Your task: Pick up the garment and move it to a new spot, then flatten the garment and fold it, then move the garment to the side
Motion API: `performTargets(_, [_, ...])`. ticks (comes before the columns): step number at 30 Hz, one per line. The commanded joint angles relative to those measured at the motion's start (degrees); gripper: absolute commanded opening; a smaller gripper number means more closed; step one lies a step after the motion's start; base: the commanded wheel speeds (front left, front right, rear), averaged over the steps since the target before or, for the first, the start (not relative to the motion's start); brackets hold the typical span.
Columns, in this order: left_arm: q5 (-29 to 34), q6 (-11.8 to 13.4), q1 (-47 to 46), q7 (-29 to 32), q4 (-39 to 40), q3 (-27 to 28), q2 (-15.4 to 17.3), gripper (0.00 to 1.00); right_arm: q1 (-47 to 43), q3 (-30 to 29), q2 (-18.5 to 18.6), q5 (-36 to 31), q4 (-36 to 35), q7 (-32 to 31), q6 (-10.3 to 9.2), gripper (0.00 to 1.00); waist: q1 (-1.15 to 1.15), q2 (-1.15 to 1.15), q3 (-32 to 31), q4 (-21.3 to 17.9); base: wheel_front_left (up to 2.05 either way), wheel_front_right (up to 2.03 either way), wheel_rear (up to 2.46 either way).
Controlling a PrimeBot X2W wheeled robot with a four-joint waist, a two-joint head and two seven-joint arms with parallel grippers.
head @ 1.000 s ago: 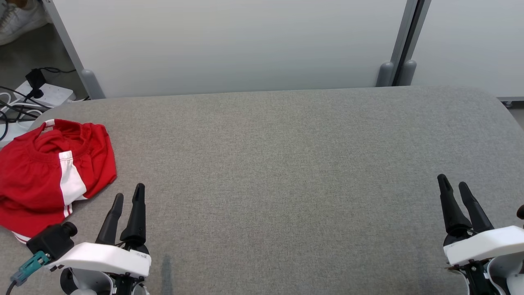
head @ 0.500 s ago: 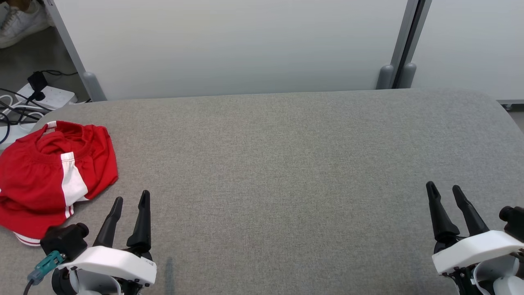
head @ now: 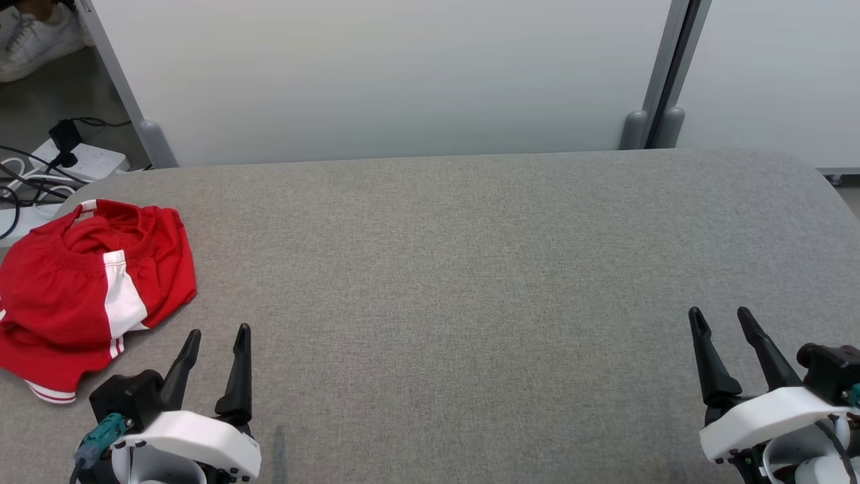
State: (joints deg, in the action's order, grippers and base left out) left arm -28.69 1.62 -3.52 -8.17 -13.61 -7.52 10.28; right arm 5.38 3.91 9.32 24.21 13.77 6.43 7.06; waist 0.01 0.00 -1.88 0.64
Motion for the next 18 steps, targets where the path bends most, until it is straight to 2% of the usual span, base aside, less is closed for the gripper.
performTargets(1, [1.85,0.62,-3.35,-0.62,1.30,1.24,1.51,1.00,1.46,0.74,0.87,-1.80,-1.31,1.00,0.32,1.00,0.00,0.00,0.00,0.03,0.00,0.00,0.00])
performTargets(18, [12.10,3.38,-4.25,-1.45,0.06,-0.75,2.95,1.00,0.91,0.75,0.67,-11.52,-0.48,3.57,0.38,1.00,0.00,0.00,-0.26,0.29,0.00,0.00,0.00])
